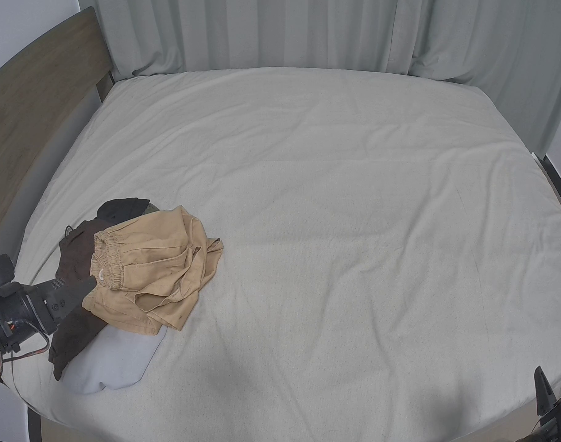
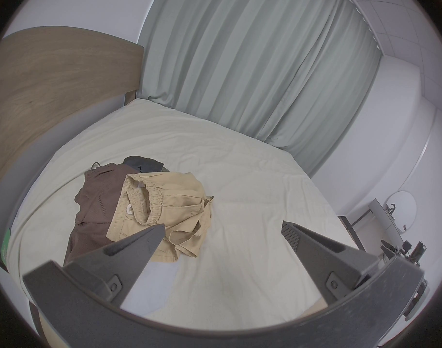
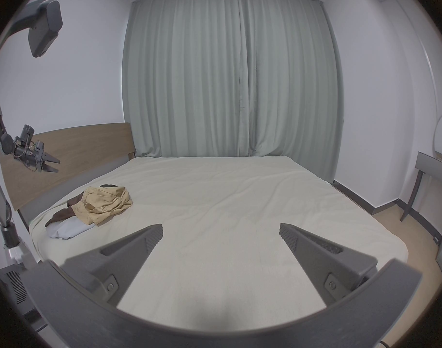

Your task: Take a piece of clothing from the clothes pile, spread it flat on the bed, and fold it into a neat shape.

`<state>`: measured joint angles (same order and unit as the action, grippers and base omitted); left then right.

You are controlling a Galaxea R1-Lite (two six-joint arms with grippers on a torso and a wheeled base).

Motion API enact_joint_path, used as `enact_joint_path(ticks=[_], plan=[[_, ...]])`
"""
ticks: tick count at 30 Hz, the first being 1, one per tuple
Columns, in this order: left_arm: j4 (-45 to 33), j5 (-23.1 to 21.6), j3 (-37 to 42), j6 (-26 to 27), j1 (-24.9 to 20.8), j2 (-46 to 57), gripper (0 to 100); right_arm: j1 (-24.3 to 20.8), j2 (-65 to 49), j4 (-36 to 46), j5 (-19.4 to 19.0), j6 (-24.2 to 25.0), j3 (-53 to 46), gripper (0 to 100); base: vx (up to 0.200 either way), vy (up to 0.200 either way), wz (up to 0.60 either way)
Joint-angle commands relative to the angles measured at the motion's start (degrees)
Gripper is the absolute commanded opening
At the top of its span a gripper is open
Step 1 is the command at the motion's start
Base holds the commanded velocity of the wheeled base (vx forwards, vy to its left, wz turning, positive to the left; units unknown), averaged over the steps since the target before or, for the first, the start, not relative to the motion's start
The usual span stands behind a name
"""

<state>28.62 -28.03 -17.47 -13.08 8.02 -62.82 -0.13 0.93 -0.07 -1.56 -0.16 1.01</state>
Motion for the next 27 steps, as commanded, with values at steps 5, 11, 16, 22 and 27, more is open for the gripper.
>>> enact_joint_path(ticks=[5,11,16,22,27], plan=[[5.5,-1.9,0.5,-0.1,3.1,-9.3,100,0.0,-0.9,0.0,0.0,0.0,-1.0,100,0.000,0.000,0.00],[7.7,-3.9,-0.3,-0.2,4.3,-14.1,100,0.0,-0.9,0.0,0.0,0.0,-1.0,100,0.000,0.000,0.00],[11.6,-4.2,-1.1,0.0,6.0,-19.2,100,0.0,-0.9,0.0,0.0,0.0,-1.0,100,0.000,0.000,0.00],[15.8,-4.5,-1.6,-0.1,6.4,-23.4,100,0.0,-0.9,0.0,0.0,0.0,-1.0,100,0.000,0.000,0.00],[18.7,-4.5,-1.8,-0.1,6.5,-28.1,100,0.0,-0.9,0.0,0.0,0.0,-1.0,100,0.000,0.000,0.00]])
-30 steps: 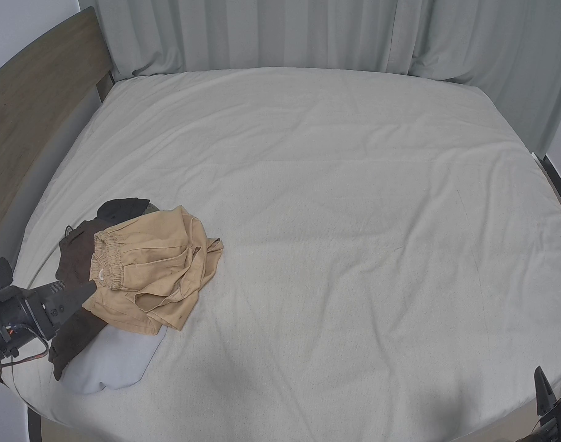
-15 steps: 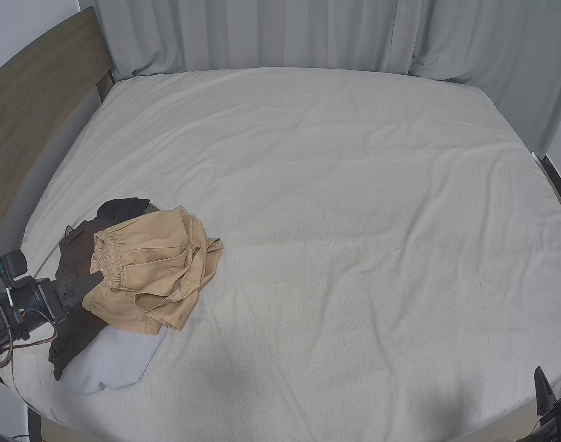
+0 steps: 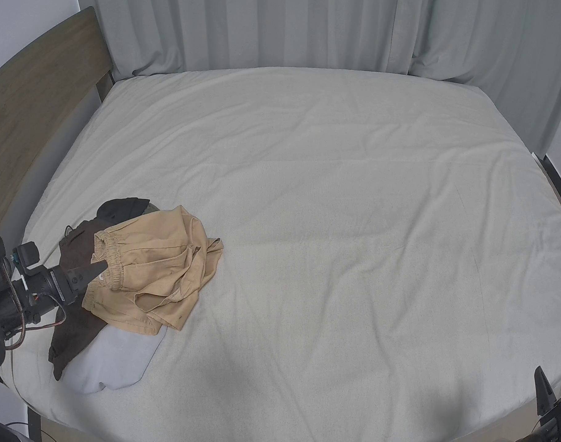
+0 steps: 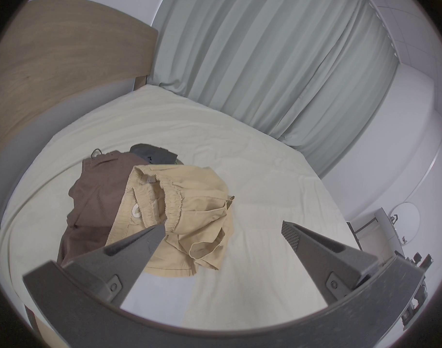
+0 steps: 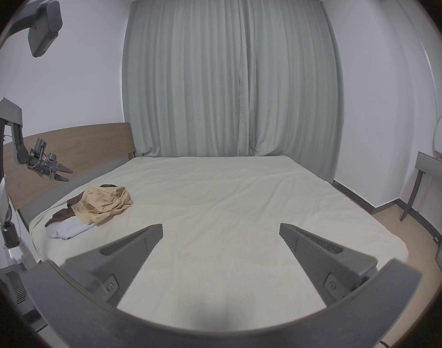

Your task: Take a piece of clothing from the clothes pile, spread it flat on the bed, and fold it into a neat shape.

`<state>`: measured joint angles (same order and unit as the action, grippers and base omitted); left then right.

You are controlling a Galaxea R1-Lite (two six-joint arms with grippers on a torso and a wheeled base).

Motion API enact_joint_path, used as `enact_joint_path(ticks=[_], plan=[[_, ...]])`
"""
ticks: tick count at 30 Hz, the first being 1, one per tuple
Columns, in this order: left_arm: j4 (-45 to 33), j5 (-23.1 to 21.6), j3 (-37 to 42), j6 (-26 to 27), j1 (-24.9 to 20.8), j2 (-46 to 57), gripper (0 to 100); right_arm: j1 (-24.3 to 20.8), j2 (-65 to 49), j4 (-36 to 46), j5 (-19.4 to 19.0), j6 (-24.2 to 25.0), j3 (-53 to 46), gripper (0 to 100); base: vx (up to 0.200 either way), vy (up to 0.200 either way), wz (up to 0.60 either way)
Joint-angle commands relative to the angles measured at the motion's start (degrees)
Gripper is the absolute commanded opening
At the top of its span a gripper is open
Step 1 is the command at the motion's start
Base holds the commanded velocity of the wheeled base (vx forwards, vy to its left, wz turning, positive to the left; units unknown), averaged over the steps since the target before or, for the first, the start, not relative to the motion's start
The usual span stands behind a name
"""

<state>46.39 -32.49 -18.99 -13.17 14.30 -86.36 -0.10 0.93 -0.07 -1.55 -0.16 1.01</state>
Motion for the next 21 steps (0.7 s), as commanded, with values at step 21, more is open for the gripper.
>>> enact_joint_path(ticks=[21], plan=[[25.2,0.0,-1.0,-0.2,1.1,-25.7,100,-0.1,-0.9,-0.1,0.0,-0.1,-1.0,100,0.000,0.000,0.00]])
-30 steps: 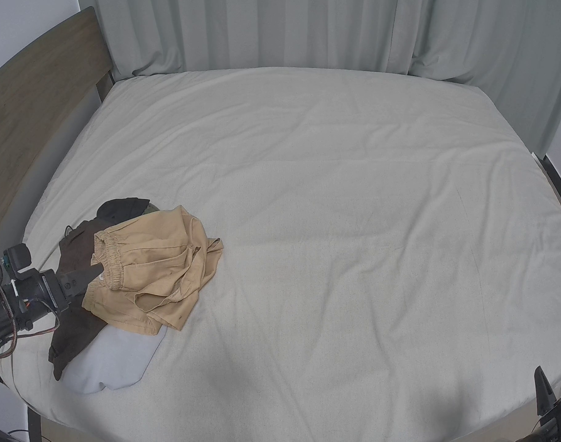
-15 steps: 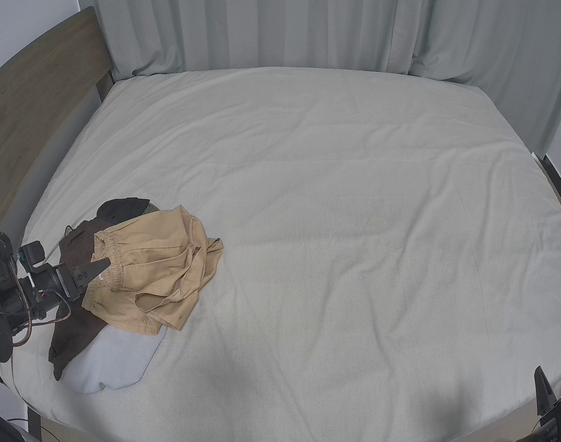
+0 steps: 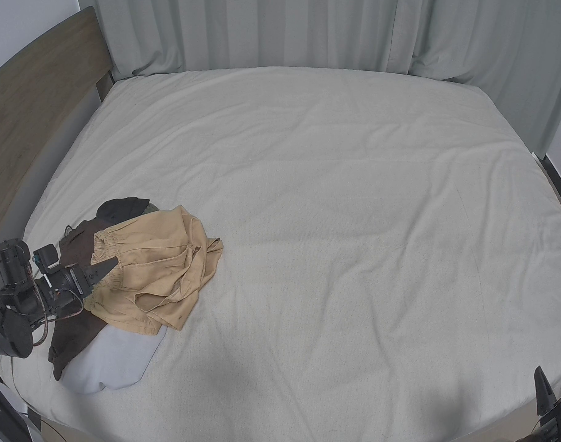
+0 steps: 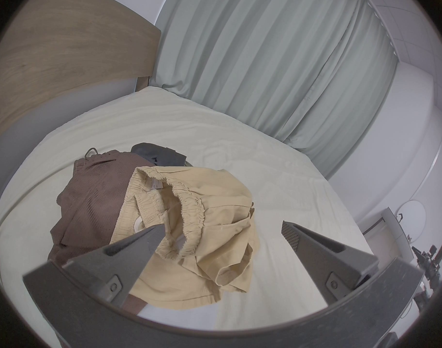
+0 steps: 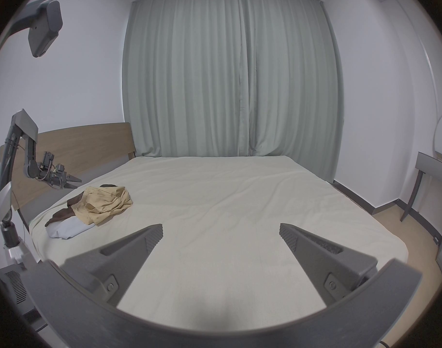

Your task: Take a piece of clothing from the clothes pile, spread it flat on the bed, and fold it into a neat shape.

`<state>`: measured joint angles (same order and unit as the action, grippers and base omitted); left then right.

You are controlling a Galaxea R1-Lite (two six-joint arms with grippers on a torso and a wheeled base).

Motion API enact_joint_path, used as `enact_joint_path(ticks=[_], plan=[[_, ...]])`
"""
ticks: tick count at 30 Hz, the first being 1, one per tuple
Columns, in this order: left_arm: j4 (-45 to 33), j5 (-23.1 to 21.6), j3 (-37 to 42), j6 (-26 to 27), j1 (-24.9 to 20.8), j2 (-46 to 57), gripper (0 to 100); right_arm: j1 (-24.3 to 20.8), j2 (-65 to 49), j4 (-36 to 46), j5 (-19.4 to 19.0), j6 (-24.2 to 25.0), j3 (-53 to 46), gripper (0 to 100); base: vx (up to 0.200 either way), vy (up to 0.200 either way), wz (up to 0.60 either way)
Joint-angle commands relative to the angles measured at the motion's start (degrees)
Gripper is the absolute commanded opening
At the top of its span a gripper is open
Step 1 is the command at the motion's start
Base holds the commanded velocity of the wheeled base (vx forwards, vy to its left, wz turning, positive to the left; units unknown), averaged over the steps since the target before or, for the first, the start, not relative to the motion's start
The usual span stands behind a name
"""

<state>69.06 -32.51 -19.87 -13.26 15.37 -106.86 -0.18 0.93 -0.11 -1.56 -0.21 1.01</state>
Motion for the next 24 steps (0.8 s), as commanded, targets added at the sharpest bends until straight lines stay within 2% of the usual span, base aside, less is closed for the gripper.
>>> enact_joint_path(ticks=[1,10,14,24], plan=[[3.0,0.0,-0.2,-0.1,0.0,-5.6,100,0.0,-0.9,-0.1,0.0,-0.1,-1.0,100,0.000,0.000,0.00],[9.1,-0.6,-1.3,-0.1,-0.5,-10.6,100,0.0,-0.9,-0.1,0.0,-0.1,-1.0,100,0.000,0.000,0.00],[11.6,-2.4,-1.8,-0.4,-0.6,-12.0,100,0.0,-0.9,-0.1,0.0,-0.1,-1.0,100,0.000,0.000,0.00],[13.9,-4.8,-2.5,-0.7,-0.7,-14.6,100,0.0,-0.9,-0.1,0.0,-0.1,-1.0,100,0.000,0.000,0.00]])
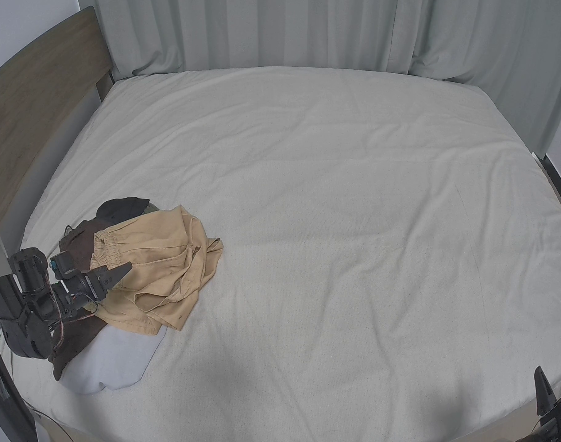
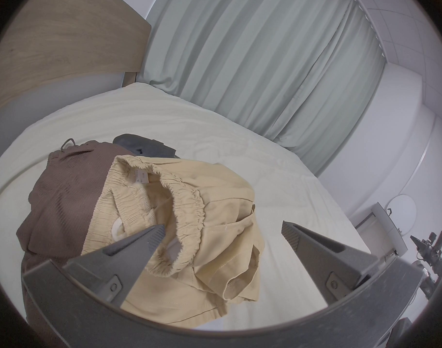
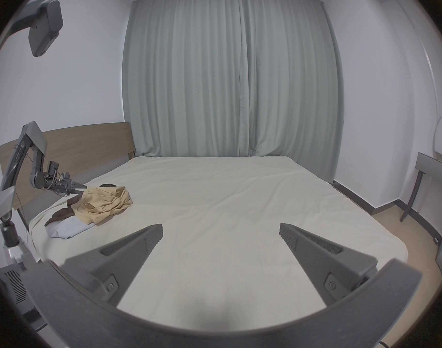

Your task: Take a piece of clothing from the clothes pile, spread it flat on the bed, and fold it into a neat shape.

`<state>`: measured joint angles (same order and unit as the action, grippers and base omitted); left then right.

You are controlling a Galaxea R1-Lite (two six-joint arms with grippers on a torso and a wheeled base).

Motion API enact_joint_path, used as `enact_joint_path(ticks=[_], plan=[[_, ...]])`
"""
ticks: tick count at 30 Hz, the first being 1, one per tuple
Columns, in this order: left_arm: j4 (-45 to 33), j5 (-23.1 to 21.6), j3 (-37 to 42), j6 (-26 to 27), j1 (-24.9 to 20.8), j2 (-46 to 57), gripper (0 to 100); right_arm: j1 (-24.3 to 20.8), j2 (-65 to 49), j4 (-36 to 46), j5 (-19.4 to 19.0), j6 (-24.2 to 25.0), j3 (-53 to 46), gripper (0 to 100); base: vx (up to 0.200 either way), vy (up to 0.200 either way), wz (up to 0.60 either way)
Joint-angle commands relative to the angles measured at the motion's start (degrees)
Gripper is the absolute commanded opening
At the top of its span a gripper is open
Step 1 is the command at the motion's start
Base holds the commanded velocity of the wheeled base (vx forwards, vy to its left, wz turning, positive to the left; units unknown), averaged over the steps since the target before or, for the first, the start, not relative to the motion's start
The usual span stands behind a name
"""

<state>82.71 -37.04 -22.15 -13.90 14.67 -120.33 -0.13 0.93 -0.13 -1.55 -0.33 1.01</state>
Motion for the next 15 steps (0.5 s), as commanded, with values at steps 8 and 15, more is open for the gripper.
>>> enact_joint_path(ticks=[8,15], plan=[[6.1,-5.1,0.4,-7.5,-1.0,-0.8,100,0.0,-0.9,0.0,0.0,0.1,-1.0,100,0.000,0.000,0.00],[6.1,-5.1,-0.3,-7.6,-1.7,-1.4,100,0.0,-0.9,0.0,0.0,0.0,-1.0,100,0.000,0.000,0.00]])
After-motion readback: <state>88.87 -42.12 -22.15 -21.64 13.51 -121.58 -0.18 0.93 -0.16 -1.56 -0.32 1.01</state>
